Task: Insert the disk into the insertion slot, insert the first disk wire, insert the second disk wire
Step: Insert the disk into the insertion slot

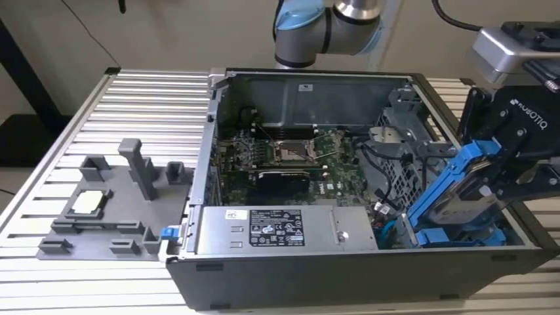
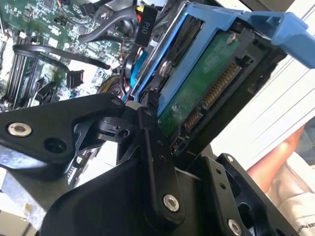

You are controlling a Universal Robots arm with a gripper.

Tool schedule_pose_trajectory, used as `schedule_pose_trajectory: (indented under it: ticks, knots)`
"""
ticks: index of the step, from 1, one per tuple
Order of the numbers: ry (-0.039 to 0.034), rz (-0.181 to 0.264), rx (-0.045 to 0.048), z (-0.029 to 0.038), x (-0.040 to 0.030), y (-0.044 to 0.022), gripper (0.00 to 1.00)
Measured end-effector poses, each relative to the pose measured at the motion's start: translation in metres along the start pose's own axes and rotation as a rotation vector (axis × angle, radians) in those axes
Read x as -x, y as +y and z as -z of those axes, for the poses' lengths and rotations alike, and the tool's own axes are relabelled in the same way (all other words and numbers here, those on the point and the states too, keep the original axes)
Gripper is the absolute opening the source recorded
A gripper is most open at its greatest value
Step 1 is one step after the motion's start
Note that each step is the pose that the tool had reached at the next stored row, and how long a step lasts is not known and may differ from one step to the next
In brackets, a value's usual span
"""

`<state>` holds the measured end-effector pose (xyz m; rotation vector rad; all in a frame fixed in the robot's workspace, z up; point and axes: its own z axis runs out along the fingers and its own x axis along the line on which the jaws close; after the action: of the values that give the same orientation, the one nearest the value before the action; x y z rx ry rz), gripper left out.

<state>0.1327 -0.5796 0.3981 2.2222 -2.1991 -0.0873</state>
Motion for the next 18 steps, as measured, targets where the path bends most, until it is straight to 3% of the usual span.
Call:
schedule_pose_trajectory:
  ticks: [11, 18]
  knots:
    - [0.0003, 0.008, 0.0003, -0.0196, -0.0006, -0.0023, 0.33]
    - [-0.0003, 0.009, -0.0002, -0.0199, -0.0006, -0.0025, 0.33]
